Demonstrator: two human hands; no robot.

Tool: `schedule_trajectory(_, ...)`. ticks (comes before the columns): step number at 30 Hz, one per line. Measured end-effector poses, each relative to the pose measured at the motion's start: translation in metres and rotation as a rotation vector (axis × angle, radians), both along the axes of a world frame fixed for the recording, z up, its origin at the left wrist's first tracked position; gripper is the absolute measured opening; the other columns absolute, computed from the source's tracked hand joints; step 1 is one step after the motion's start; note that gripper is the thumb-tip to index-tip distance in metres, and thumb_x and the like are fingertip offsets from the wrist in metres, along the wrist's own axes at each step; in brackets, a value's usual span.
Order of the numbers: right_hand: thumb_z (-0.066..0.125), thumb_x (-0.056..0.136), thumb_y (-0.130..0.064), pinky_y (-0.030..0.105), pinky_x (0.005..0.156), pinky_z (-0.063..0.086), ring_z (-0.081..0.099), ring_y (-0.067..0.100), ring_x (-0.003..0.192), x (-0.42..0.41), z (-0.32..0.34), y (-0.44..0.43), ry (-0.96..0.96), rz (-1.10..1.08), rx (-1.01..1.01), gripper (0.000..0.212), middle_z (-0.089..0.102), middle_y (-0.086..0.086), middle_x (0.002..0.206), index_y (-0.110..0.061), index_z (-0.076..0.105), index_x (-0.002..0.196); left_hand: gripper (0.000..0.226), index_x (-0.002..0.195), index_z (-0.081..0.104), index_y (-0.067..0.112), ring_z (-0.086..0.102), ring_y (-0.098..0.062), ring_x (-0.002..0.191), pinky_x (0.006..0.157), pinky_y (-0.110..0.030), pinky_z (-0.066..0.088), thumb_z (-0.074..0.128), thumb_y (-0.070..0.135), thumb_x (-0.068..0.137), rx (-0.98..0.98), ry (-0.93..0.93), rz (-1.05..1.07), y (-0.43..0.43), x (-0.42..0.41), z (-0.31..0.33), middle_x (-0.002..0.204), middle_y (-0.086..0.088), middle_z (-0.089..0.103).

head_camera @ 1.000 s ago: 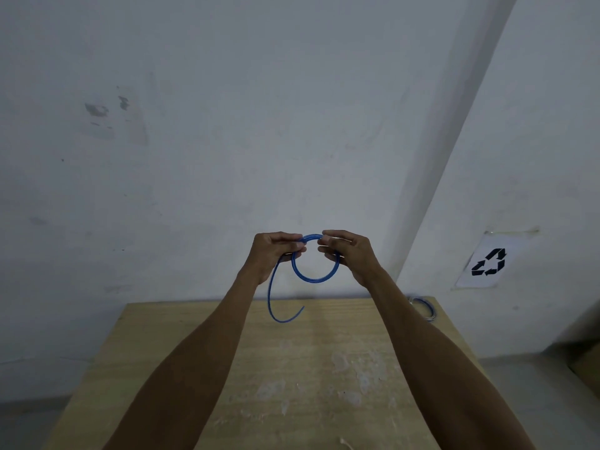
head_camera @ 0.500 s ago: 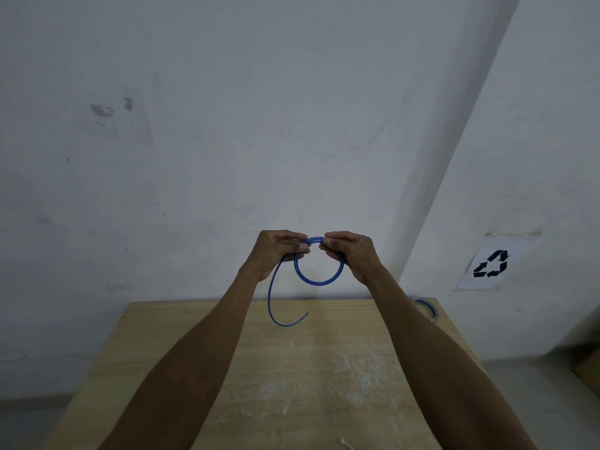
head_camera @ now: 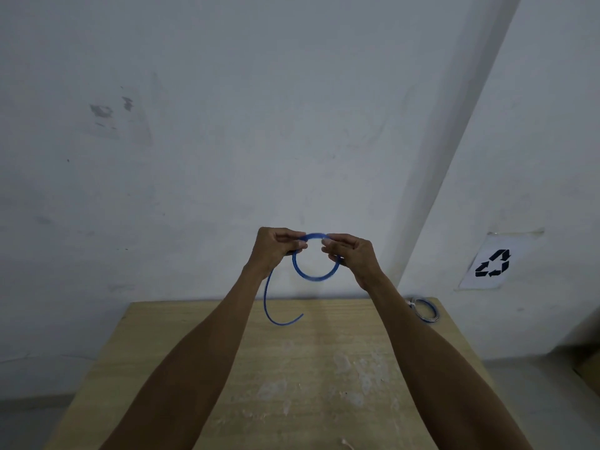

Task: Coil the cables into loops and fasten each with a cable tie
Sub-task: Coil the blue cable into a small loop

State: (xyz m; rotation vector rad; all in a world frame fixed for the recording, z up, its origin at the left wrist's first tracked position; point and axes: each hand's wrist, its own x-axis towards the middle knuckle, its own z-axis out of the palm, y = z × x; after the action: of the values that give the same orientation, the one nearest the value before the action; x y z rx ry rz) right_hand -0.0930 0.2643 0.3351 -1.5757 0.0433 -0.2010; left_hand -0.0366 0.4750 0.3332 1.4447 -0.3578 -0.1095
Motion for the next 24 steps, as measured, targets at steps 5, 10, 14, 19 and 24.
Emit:
schedule_trajectory(5, 0.069, 0.093, -0.047, 0.042, 0.096, 0.047, 0.061, 0.034, 0.112, 0.010, -0.036, 0.005, 0.335, -0.444, -0.182, 0.050, 0.067, 0.018, 0.118, -0.002, 0.068, 0.113, 0.027, 0.106, 0.076, -0.006, 0.077, -0.031, 0.083, 0.083, -0.039, 0.063, 0.082, -0.007, 0.079, -0.294, 0.089, 0.347, -0.012, 0.008, -0.004, 0.093, -0.021, 0.078)
schedule_trajectory(10, 0.085, 0.080, -0.025, 0.068, 0.109, 0.037, 0.028, 0.055, 0.144, -0.013, -0.050, 0.032, 0.853, -0.085, 0.392, 0.104, 0.014, 0.024, 0.165, -0.007, 0.019, 0.159, 0.029, 0.108, 0.076, -0.004, 0.077, -0.030, 0.085, 0.082, -0.037, 0.064, 0.082, -0.004, 0.080, -0.435, 0.159, 0.439, -0.028, 0.006, -0.003, 0.097, -0.018, 0.079)
schedule_trajectory(14, 0.064, 0.098, -0.005, 0.058, 0.105, 0.048, 0.050, 0.053, 0.130, -0.007, -0.057, 0.046, 0.757, -0.110, 0.878, 0.056, 0.036, 0.038, 0.147, 0.003, 0.034, 0.145, 0.028, 0.110, 0.076, -0.004, 0.078, -0.028, 0.085, 0.081, -0.036, 0.064, 0.081, -0.003, 0.082, -0.463, 0.191, 0.445, -0.038, 0.000, -0.005, 0.097, -0.016, 0.079)
schedule_trajectory(19, 0.053, 0.097, 0.014, 0.042, 0.096, 0.057, 0.065, 0.029, 0.078, 0.005, -0.058, 0.032, 0.536, -0.341, 0.780, 0.009, 0.062, 0.023, 0.086, 0.014, 0.059, 0.103, 0.026, 0.106, 0.077, -0.005, 0.076, -0.030, 0.081, 0.080, -0.036, 0.064, 0.080, -0.008, 0.080, -0.425, 0.198, 0.401, -0.034, -0.003, -0.010, 0.093, -0.019, 0.078)
schedule_trajectory(24, 0.056, 0.090, 0.023, 0.036, 0.066, 0.063, 0.068, 0.030, 0.067, -0.001, -0.046, 0.006, 0.269, -0.598, 0.711, 0.047, 0.068, 0.034, 0.105, 0.004, 0.052, 0.133, 0.022, 0.101, 0.077, -0.002, 0.077, -0.034, 0.084, 0.078, -0.039, 0.064, 0.080, -0.008, 0.080, -0.219, 0.170, 0.301, -0.015, -0.003, -0.015, 0.093, -0.020, 0.078)
